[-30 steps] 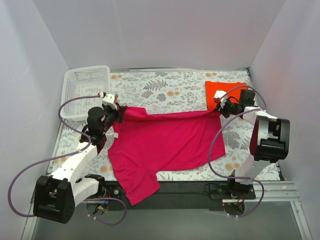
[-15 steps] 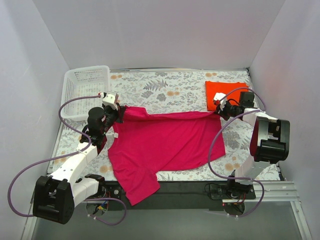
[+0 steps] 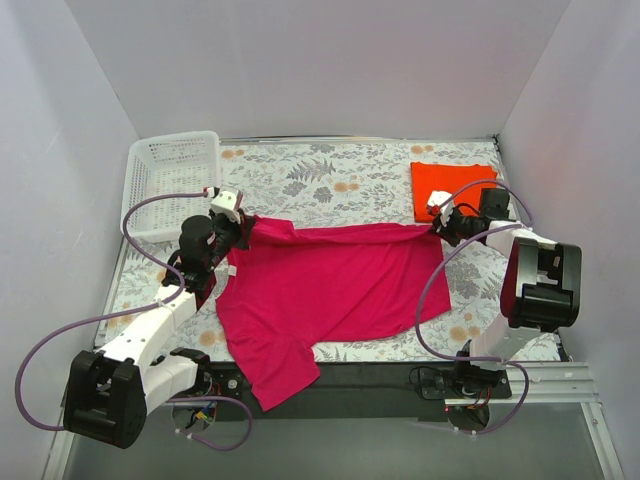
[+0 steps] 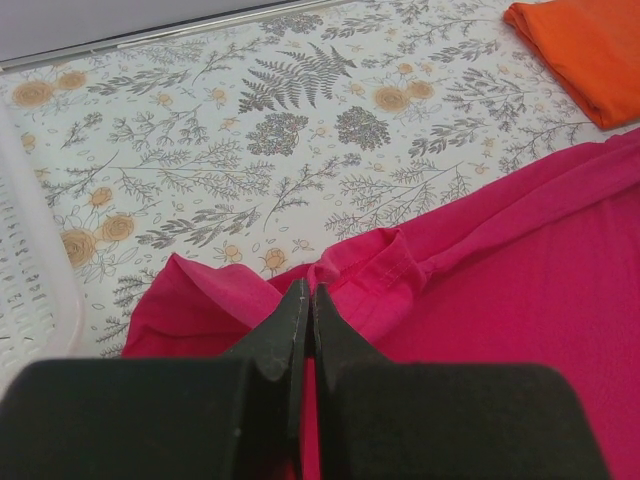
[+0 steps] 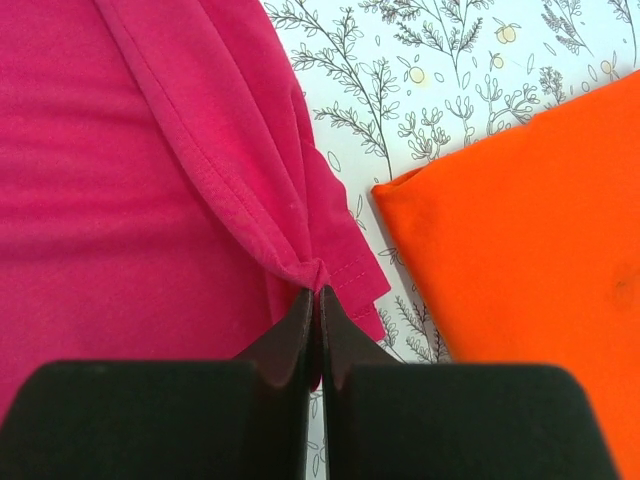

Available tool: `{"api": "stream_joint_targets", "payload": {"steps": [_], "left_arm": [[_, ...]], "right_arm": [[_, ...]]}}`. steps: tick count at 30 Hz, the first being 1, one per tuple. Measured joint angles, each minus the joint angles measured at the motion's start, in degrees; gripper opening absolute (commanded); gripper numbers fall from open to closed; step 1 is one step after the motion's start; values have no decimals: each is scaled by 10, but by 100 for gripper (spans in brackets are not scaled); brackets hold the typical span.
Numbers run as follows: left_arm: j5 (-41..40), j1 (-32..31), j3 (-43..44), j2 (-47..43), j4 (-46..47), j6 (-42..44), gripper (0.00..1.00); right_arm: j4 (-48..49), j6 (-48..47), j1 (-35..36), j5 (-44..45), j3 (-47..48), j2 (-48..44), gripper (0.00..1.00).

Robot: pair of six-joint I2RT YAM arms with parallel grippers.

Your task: Fold and stack the t-shirts

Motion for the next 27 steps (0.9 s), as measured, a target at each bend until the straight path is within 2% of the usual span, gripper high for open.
{"api": "stream_joint_targets", "payload": {"steps": [5, 8, 9, 11, 15, 18, 22, 27], "left_arm": [[-2, -2, 0, 0, 0, 1, 0], [-4, -3, -2, 0, -2, 1, 0], [-4, -3, -4, -2, -3, 1, 0], [-6, -3, -7, -3, -8, 2, 0], [-7, -5, -7, -3, -9, 3, 0], [-7, -6, -7, -3, -9, 3, 0], [-7, -6, -7, -8, -10, 3, 0], [-8, -7, -8, -28, -12, 5, 0]], "right_arm": [[-7, -6, -5, 0, -4, -15, 10], [-19, -19, -5, 0, -5, -24, 17], [-24, -26, -6, 0, -8, -29, 25], [-40, -43, -10, 4, -15, -43, 32], [-77, -77, -24, 11, -30, -69, 62], [-101, -92, -38, 12, -36, -85, 63], [-113, -85, -50, -6, -36, -102, 57], [-127, -21, -52, -37, -18, -90, 54]]}}
